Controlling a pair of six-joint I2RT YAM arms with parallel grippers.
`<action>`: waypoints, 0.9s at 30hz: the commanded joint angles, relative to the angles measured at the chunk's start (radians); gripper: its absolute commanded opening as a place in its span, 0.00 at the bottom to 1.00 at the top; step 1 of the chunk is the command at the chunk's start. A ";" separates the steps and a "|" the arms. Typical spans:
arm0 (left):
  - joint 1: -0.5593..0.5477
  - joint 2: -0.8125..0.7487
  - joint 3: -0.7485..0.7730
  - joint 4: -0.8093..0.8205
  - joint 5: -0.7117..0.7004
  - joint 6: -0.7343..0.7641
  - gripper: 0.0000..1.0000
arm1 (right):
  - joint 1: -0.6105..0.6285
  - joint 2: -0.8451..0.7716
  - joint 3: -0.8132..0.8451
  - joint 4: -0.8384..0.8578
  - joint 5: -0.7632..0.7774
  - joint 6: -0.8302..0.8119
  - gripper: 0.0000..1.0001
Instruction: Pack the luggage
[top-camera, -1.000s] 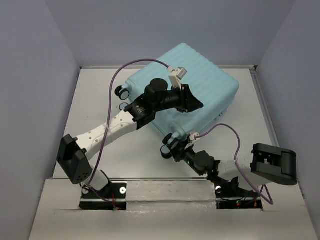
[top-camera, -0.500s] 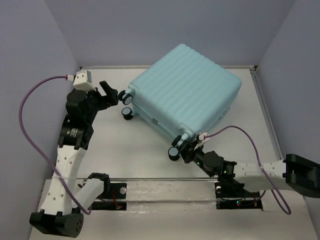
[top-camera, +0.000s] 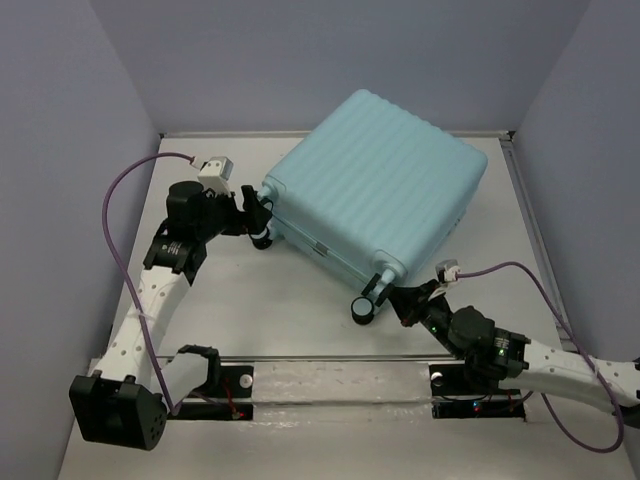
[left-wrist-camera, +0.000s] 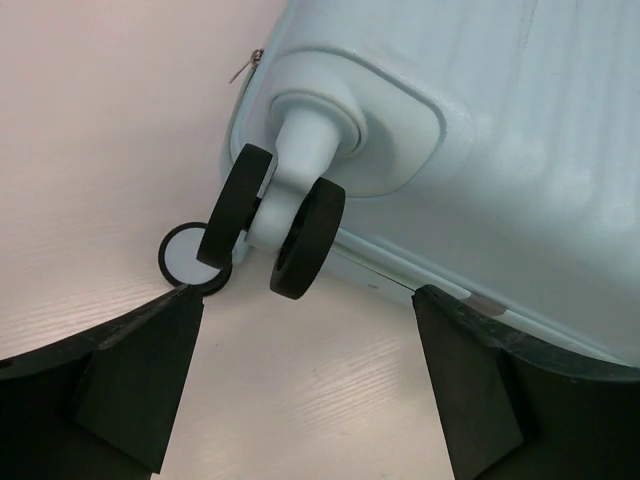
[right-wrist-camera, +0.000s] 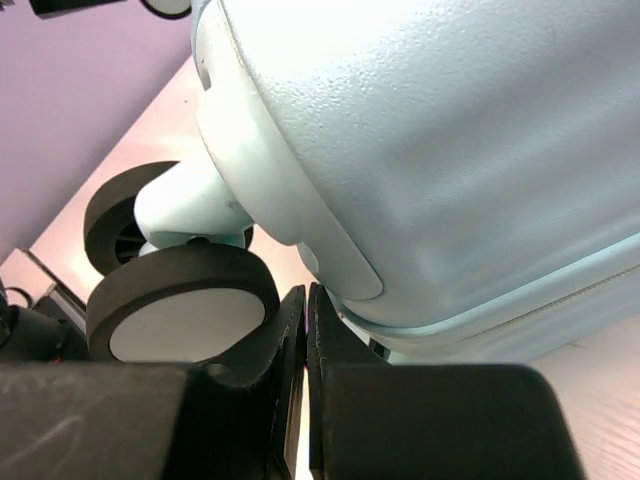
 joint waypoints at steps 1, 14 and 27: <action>-0.013 0.002 0.053 0.039 -0.071 0.056 0.99 | 0.008 0.021 0.123 -0.055 -0.040 0.023 0.07; -0.090 0.145 0.142 0.028 -0.084 0.147 0.99 | 0.008 0.181 0.195 -0.091 -0.065 0.028 0.07; -0.099 0.269 0.191 0.045 -0.083 0.165 0.13 | -0.001 0.132 0.239 -0.337 0.049 0.115 0.69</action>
